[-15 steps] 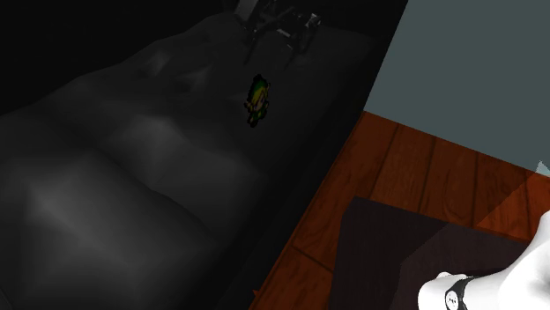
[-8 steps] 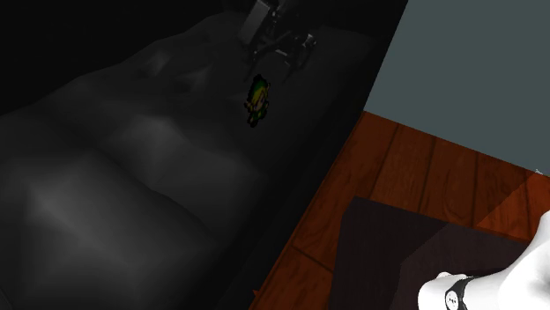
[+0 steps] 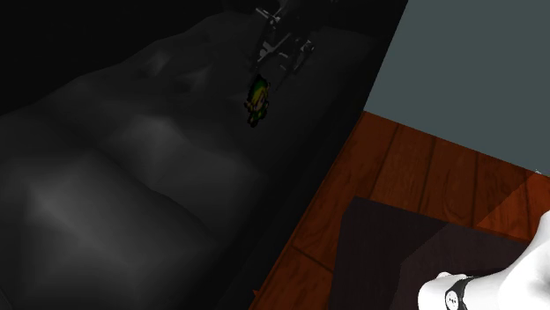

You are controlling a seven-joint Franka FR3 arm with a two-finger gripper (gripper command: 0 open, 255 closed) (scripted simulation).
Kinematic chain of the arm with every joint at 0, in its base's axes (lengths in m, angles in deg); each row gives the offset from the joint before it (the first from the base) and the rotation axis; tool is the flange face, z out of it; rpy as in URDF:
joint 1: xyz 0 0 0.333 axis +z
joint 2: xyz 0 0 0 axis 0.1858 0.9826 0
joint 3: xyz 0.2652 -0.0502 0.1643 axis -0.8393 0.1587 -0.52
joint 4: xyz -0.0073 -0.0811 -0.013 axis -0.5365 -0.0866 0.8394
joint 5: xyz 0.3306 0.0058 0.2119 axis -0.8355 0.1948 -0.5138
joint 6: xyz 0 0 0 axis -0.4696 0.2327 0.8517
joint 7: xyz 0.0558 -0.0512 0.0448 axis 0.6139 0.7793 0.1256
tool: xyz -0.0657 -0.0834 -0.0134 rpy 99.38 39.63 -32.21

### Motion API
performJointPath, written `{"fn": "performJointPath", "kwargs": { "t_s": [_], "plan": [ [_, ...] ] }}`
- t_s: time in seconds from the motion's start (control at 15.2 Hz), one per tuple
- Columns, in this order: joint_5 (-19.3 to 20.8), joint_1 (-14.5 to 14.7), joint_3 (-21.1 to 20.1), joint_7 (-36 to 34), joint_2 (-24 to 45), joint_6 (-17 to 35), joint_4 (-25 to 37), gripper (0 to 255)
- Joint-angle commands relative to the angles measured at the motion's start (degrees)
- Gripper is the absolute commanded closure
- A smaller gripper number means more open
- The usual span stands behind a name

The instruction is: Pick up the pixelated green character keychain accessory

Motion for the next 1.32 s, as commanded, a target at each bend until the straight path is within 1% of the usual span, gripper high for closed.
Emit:
{"fn": "performJointPath", "kwargs": {
  "t_s": [0.0, 0.13, 1.12, 1.25],
  "plan": [
    [0.02, 0.03, -0.03, 0.01, 0.08, -0.02, -0.11, 255],
    [0.02, 0.04, -0.03, -0.04, 0.10, -0.06, -0.03, 255],
    [1.78, 0.00, -0.01, -5.70, 0.50, -9.57, 11.24, 255],
    [1.79, 0.01, 0.00, -5.76, 0.51, -9.67, 11.37, 255]
  ]
}}
